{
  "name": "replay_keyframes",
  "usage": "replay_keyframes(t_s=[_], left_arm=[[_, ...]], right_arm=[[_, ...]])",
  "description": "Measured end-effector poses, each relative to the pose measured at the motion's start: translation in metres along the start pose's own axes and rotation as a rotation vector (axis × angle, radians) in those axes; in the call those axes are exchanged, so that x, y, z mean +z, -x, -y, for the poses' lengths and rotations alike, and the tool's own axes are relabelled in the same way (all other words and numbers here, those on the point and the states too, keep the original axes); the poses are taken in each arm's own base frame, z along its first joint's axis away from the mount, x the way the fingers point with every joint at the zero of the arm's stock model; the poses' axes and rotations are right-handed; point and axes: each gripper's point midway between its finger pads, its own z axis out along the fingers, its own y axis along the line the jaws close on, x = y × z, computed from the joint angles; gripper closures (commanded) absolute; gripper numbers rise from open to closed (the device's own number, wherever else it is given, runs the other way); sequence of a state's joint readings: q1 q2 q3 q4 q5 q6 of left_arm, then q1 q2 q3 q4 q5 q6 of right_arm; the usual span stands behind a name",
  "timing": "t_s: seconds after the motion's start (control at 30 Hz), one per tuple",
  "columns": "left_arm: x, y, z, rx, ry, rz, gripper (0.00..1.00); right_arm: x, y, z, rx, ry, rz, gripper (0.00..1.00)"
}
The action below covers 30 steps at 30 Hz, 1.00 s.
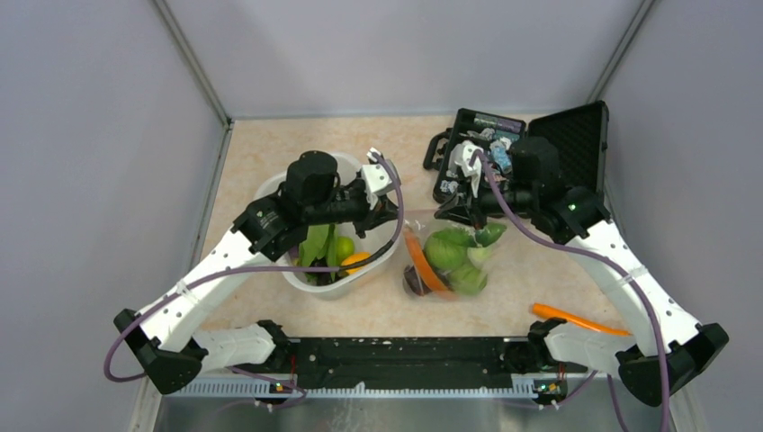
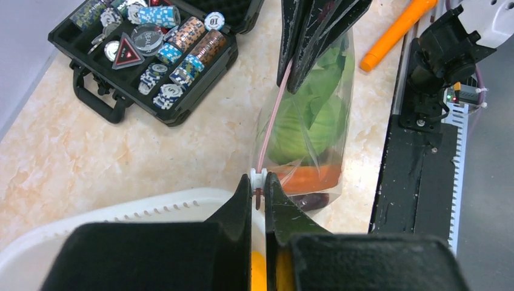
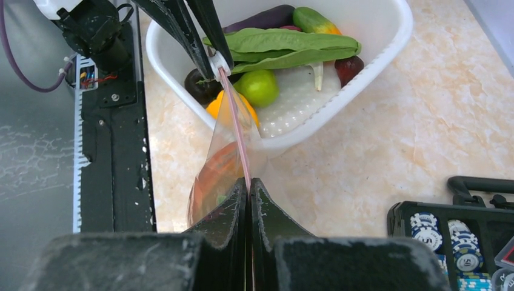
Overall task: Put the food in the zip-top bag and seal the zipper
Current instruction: Zip the zipper food storage bag at the center of the board, then place the zipper food storage bag at the center of the board.
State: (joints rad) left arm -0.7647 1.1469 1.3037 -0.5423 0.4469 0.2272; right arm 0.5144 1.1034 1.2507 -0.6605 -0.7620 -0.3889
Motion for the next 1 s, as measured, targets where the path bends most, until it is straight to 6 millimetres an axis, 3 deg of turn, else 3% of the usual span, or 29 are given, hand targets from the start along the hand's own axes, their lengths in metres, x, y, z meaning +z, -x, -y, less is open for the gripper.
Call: replay_keyframes(t_s=[0.03, 0.07, 0.1, 0.13, 0.17, 0.23, 0.3, 0.4, 0.5, 0.7, 0.83, 1.0], left_arm=[[0.0, 0.0, -0.001, -0.001, 0.003, 0.0, 1.0], [0.0, 0.0, -0.002, -0.001, 0.005, 0.001, 0.9], [0.0, 0.0, -0.003, -0.002, 0.007, 0.002, 0.7], [0.0, 0.0, -0.003, -0.002, 0.009, 0.003, 0.42], [0.0, 0.0, -0.004, -0.004, 0.015, 0.006, 0.3], [-0.001, -0.003, -0.01, -0.027, 0.046, -0.001, 0.12], [-0.003, -0.005, -0.014, -0.042, 0.071, -0.001, 0.02], [-0.006, -0.009, -0.021, -0.062, 0.126, 0.021, 0.01], [-0.013, -0.009, -0.025, -0.072, 0.182, 0.057, 0.01], [-0.028, 0.001, -0.035, -0.097, 0.291, 0.172, 0.01], [-0.03, -0.006, -0.039, -0.151, 0.335, 0.211, 0.01], [-0.031, -0.017, -0.044, -0.212, 0.381, 0.221, 0.01]], right_arm=[[0.0, 0.0, 0.0, 0.0, 0.001, 0.0, 1.0], [0.0, 0.001, 0.0, -0.001, -0.001, 0.002, 1.0], [0.0, 0.001, 0.0, 0.0, -0.002, 0.003, 1.0], [0.0, 0.001, 0.0, 0.001, -0.002, 0.004, 1.0], [0.001, 0.0, 0.001, 0.002, -0.007, 0.003, 1.0], [0.0, -0.002, 0.005, 0.007, -0.031, 0.0, 1.0], [0.0, -0.005, 0.012, 0.013, -0.074, -0.003, 1.0], [0.0, -0.01, 0.026, 0.033, -0.163, -0.009, 1.0], [0.0, -0.018, 0.044, 0.062, -0.261, -0.018, 0.9], [0.001, -0.042, 0.079, 0.149, -0.466, -0.028, 0.89], [0.007, -0.043, 0.102, 0.207, -0.554, -0.002, 0.9], [0.017, -0.062, 0.121, 0.289, -0.627, -0.039, 0.72]])
